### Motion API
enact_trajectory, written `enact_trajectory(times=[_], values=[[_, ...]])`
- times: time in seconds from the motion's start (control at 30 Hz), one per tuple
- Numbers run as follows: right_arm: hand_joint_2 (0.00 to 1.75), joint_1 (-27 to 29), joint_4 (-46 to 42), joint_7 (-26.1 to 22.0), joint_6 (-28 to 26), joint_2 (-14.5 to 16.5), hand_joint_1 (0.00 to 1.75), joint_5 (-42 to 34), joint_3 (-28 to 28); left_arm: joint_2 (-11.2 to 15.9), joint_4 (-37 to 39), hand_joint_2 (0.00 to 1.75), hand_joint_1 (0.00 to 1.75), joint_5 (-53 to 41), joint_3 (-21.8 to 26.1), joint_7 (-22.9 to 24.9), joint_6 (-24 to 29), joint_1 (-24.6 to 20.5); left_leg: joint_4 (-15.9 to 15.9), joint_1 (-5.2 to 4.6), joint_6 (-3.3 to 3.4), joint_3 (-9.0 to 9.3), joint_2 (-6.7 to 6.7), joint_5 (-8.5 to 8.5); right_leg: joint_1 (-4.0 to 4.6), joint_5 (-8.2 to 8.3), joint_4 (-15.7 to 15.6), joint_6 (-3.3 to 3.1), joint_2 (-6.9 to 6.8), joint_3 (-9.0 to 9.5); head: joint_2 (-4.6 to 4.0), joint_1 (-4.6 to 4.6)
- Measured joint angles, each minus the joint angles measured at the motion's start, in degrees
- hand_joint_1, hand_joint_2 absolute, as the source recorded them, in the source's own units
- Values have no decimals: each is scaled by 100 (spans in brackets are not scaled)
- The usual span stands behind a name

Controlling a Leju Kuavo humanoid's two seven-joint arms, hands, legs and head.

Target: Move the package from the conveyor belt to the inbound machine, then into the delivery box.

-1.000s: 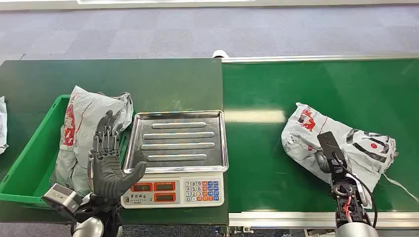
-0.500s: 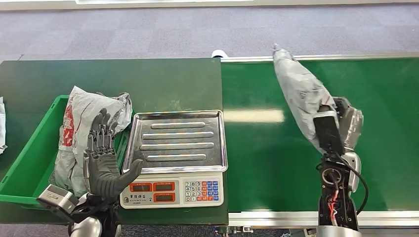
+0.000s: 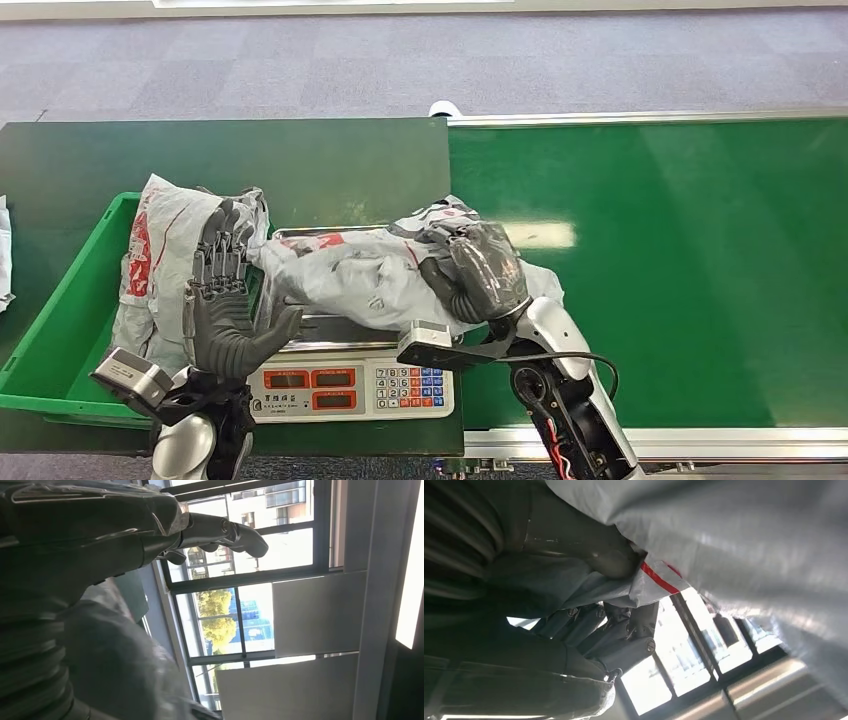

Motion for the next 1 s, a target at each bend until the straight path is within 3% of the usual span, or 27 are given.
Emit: enact_trajectory(times=[0.13, 0.27, 0.43, 0.63, 0.83, 1.0], values=[[175, -113, 433, -65, 538, 12, 171, 46, 373, 30, 14, 175, 0, 57, 5, 8, 16, 1, 0, 2, 0, 1, 0, 0, 1, 0, 0, 0, 0, 0, 0, -1], [175, -324, 1008, 37, 836, 55, 0, 0, 664, 62, 20, 175, 0, 98, 17, 51, 78, 13, 0, 4, -1, 3, 0, 2, 4, 0, 0, 0, 0, 2, 0, -1], [175, -574, 1751, 346, 820, 83, 0, -91, 779, 88, -40, 175, 0, 118, 34, 130, 146, 149, 0, 4, -1, 2, 0, 2, 3, 0, 1, 0, 0, 2, 0, 1], [175, -611, 1987, 173, 785, 57, 0, -485, 747, 113, -101, 175, 0, 126, 50, 136, 172, 279, 1, 3, -1, 2, 0, 1, 2, 0, 0, 0, 0, -2, 0, 1], [175, -278, 1174, -446, 1080, -155, 0, -1954, 279, 136, -204, 175, 0, 70, 59, 136, 185, 432, 1, 3, 0, 2, -1, 0, 2, 0, 0, 0, 0, -2, 0, 1], [175, 27, 304, -512, 1105, -363, 0, -2377, -146, 139, -333, 175, 0, 19, 81, 136, 182, 532, 2, 3, 0, 2, -1, 0, 2, 0, -1, 0, 0, -2, 0, -1]])
